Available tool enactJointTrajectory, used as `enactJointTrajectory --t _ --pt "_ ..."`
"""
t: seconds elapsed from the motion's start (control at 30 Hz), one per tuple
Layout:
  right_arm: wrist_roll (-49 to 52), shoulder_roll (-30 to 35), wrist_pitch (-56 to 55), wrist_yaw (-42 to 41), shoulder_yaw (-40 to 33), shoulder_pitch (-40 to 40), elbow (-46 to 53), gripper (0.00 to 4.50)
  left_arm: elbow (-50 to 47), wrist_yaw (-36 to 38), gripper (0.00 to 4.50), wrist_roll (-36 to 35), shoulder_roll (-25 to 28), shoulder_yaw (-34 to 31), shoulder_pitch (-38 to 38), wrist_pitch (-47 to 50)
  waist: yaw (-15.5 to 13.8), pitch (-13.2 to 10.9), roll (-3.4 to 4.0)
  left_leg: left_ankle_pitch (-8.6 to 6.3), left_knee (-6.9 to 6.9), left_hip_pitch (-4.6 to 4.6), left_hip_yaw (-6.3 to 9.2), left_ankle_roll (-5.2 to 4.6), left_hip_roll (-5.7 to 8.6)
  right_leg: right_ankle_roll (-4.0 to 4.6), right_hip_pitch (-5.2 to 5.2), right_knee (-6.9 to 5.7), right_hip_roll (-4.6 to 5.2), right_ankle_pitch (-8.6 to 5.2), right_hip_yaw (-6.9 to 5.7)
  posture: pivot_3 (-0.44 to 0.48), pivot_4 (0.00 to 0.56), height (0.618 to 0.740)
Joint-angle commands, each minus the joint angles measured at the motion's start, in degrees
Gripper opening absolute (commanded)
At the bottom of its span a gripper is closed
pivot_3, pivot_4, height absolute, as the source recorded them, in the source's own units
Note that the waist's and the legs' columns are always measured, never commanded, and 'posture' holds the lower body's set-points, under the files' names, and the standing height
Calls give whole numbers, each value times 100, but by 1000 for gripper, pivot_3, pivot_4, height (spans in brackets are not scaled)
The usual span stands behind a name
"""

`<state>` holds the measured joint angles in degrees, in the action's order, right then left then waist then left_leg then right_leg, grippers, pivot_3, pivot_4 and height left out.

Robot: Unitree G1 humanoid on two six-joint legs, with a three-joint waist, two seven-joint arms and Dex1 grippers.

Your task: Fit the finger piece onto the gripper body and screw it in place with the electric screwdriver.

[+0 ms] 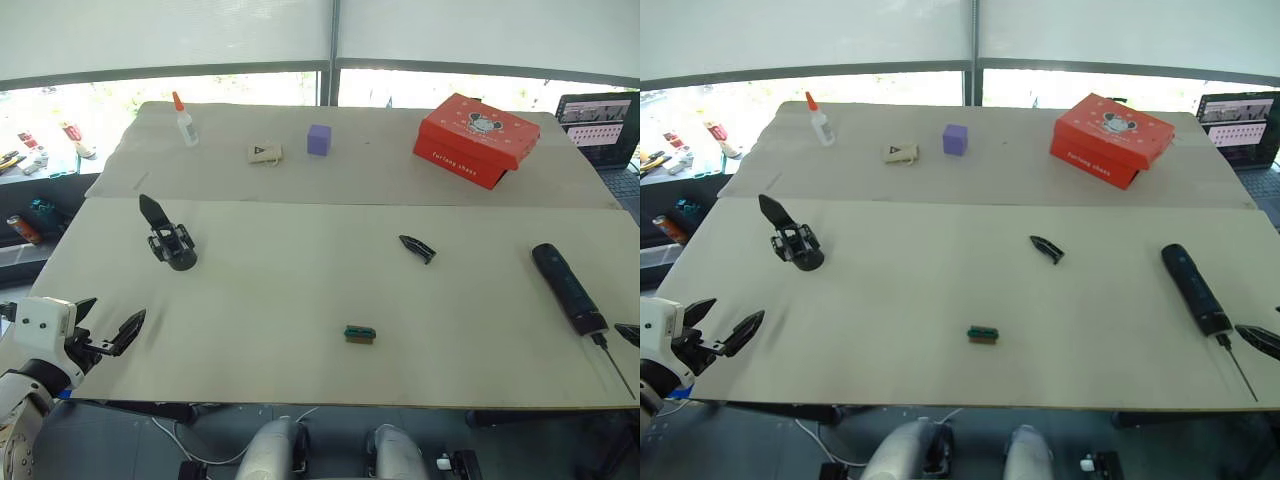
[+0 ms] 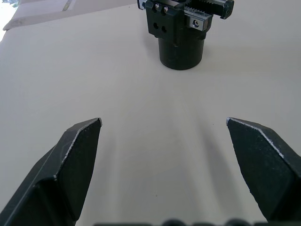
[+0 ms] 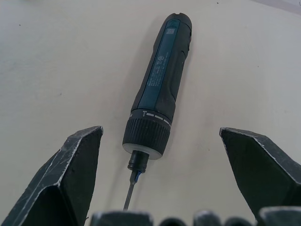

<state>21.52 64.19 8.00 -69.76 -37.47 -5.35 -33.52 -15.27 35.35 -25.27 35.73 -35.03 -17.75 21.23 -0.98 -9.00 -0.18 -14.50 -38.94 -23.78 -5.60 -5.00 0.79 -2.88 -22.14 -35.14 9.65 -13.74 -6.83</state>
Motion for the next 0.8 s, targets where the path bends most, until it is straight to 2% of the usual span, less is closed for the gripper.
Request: enactJointTrajectory --t 0.03,0.27,0.37,0.47,0.63,0.8 --pt "61 38 -167 68 -170 54 157 4403 -85 -29 4500 54 58 -36 32 -101 0 0 0 0 0 0 0 0 0 0 0 0 0 0 0 0 150 740" --pt "553 -127 694 301 453 782 2302 4403 103 -361 4500 280 -119 386 483 -95 39 9 17 4 0 0 -7 8 -9 3 8 -8 -4 4 6 0 150 740" --pt "989 -171 1369 331 1151 1449 3412 4403 361 -419 4500 365 -148 548 818 -186 30 9 17 3 1 -3 -6 16 -17 6 8 -9 -18 4 3 0 150 740" --pt "1299 -250 1763 236 1764 2099 4102 4403 605 -393 4500 443 -151 709 1103 -294 18 6 13 5 0 -8 -6 18 -20 8 2 -12 -21 4 1 0 150 740" --pt "1562 -479 2047 38 2500 2970 4591 4403 1199 -425 4500 690 -106 1010 1641 -568 -62 -1 -1 0 -5 -7 -3 13 -16 6 -8 2 -16 6 -9 0 150 740" --pt "1696 -746 2161 -60 2830 3327 4833 4403 2058 -415 4500 908 -102 1273 2312 -937 -107 -4 -15 1 -5 -9 -4 12 -9 4 -4 -2 -14 10 -10 0 150 740"
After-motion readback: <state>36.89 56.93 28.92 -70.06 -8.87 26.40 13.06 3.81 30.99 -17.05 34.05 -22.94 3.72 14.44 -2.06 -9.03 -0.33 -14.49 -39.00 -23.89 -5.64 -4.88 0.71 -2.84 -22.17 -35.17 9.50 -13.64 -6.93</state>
